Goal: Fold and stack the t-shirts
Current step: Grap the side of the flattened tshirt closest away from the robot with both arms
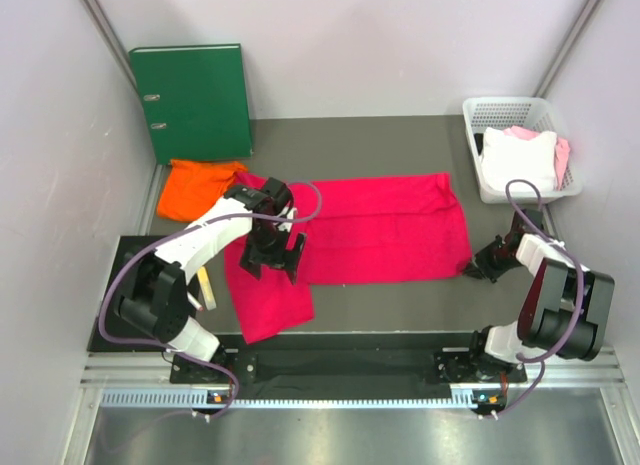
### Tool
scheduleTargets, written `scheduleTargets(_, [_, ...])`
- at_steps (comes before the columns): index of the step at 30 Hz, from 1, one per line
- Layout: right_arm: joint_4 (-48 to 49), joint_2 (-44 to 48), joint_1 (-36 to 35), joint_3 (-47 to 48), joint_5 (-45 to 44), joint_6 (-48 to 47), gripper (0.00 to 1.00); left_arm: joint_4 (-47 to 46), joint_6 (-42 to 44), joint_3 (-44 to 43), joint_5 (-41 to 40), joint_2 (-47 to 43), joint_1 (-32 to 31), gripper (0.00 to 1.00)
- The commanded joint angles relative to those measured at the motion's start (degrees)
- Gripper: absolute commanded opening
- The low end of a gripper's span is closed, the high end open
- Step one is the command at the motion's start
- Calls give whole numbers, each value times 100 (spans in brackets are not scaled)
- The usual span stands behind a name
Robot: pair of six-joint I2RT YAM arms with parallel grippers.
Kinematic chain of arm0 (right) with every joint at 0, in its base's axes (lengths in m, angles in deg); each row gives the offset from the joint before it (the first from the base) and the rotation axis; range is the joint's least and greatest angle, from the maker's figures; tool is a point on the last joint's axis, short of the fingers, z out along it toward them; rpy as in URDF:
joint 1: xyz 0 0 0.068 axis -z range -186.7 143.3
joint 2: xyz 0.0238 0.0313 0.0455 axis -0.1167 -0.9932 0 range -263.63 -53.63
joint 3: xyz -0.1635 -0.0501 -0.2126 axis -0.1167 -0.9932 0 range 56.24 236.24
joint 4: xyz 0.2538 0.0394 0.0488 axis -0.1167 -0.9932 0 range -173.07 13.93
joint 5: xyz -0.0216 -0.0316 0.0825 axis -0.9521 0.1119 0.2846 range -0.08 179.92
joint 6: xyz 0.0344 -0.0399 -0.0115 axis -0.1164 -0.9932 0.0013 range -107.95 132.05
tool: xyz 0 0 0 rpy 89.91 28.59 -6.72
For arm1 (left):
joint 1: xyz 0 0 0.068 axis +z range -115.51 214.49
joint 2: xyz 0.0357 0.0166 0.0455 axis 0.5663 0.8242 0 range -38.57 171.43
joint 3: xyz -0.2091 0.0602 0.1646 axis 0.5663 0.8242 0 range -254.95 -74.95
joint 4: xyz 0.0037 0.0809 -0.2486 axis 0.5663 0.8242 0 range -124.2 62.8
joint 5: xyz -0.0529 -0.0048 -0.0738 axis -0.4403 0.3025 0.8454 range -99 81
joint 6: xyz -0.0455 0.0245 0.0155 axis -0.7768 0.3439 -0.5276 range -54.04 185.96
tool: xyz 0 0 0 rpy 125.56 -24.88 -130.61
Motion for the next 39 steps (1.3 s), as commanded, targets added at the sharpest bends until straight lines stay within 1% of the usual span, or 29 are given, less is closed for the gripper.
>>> scheduleTargets(1, [865, -564, -11, -176, -285, -391, 0, 86, -70, -31, -6, 2, -80, 96])
scheduleTargets(6, [471, -582, -81, 483, -496, -927, 0, -107, -352, 128, -384, -6, -98, 96])
scheduleTargets(10, [338, -556, -90, 721, -505, -1244, 0, -493, -475, 382, -525, -156, -229, 97])
scheduleTargets(12, [303, -565, -90, 783, -409, -1394, 0, -599, -441, 470, -665, -200, -606, 97])
scheduleTargets(13, [320, -556, -81, 774, -382, -1420, 0, -573, -440, 514, -910, -165, -781, 97])
scheduleTargets(14, [329, -530, -90, 766, -295, -1473, 0, -556, -458, 532, -1208, -95, -1123, 97])
scheduleTargets(16, [390, -477, -81, 696, -189, -1517, 0, -529, -519, 611, -1543, 10, -1406, 97])
scheduleTargets(17, [443, -416, -90, 660, -154, -1543, 0, -547, -563, 664, -1597, 115, -1607, 95])
scheduleTargets(20, [496, -293, -90, 537, -109, -1666, 0, -555, -818, 682, -1807, 353, -1899, 91])
scheduleTargets(22, [601, -196, -81, 414, -57, -1684, 0, -730, -1054, 743, -1783, 397, -1952, 89])
scheduleTargets(24, [636, -73, -81, 327, 57, -1658, 0, -871, -1213, 804, -1624, 467, -2022, 85])
scheduleTargets(28, [663, 85, -81, 212, 181, -1640, 0, -1179, -1722, 778, -1598, 713, -2320, 82])
scheduleTargets(32, [628, 95, -81, 194, 216, -1728, 0, -1434, -1996, 743, -1501, 1038, -2602, 79])
scheduleTargets(34, [619, 103, -81, 203, 233, -1737, 0, -1399, -2101, 682, -1579, 1057, -2786, 77])
scheduleTargets(36, [628, 86, -81, 220, 268, -1728, 0, -1434, -2163, 743, -1554, 1022, -2831, 75])
scheduleTargets(37, [619, 77, -81, 221, 268, -1719, 0, -1461, -2241, 787, -1458, 1004, -2866, 69])
scheduleTargets(39, [593, 33, -90, 247, 295, -1737, 0, -1478, -2356, 892, -1431, 951, -2945, 67])
